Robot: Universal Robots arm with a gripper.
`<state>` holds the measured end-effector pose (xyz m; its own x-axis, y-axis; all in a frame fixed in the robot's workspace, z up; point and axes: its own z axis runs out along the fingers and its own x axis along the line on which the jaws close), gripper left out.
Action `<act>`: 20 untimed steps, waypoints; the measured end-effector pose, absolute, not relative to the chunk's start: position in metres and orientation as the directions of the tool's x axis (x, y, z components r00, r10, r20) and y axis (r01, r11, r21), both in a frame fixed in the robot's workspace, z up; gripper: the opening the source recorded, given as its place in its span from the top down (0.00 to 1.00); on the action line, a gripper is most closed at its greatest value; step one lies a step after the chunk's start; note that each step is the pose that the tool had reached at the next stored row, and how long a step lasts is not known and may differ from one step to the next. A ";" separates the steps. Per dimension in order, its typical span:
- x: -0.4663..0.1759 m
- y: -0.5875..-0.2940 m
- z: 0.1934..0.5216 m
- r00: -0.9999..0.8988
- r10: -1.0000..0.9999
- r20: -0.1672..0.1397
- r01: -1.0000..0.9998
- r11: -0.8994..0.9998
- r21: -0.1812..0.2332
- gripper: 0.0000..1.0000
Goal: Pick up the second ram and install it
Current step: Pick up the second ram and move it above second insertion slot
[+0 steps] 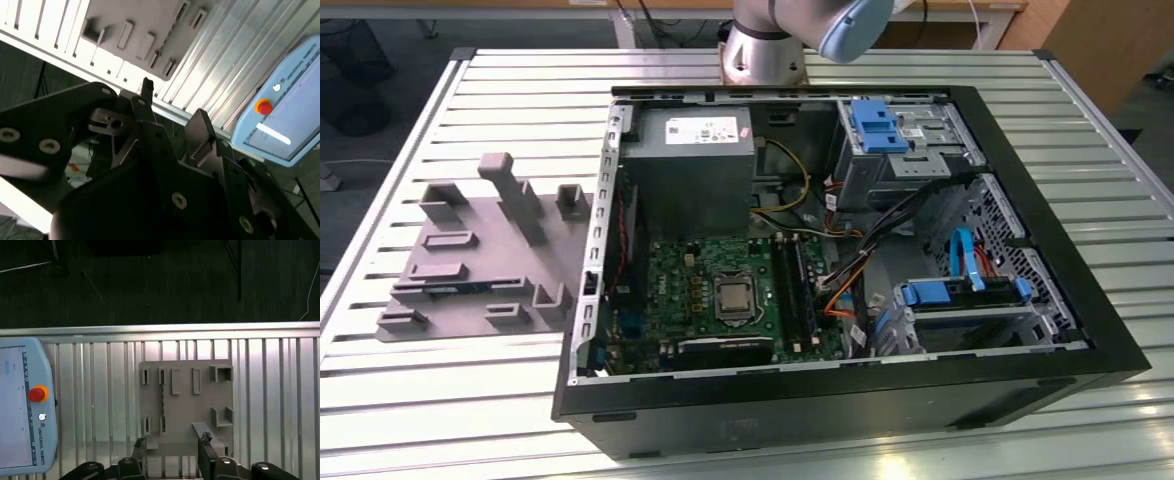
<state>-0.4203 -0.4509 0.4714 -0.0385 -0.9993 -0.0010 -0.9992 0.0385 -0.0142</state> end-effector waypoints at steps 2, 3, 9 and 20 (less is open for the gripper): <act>-0.420 -0.451 0.467 -0.039 -0.999 -0.001 -0.999 0.039 -0.014 0.47; -0.420 -0.451 0.463 -0.039 -0.999 -0.001 -0.999 0.039 -0.014 0.47; -0.420 -0.451 0.460 -0.038 -0.999 -0.002 -0.999 0.038 -0.014 0.47; -0.420 -0.451 0.458 -0.039 -0.999 -0.002 -0.999 0.039 -0.014 0.47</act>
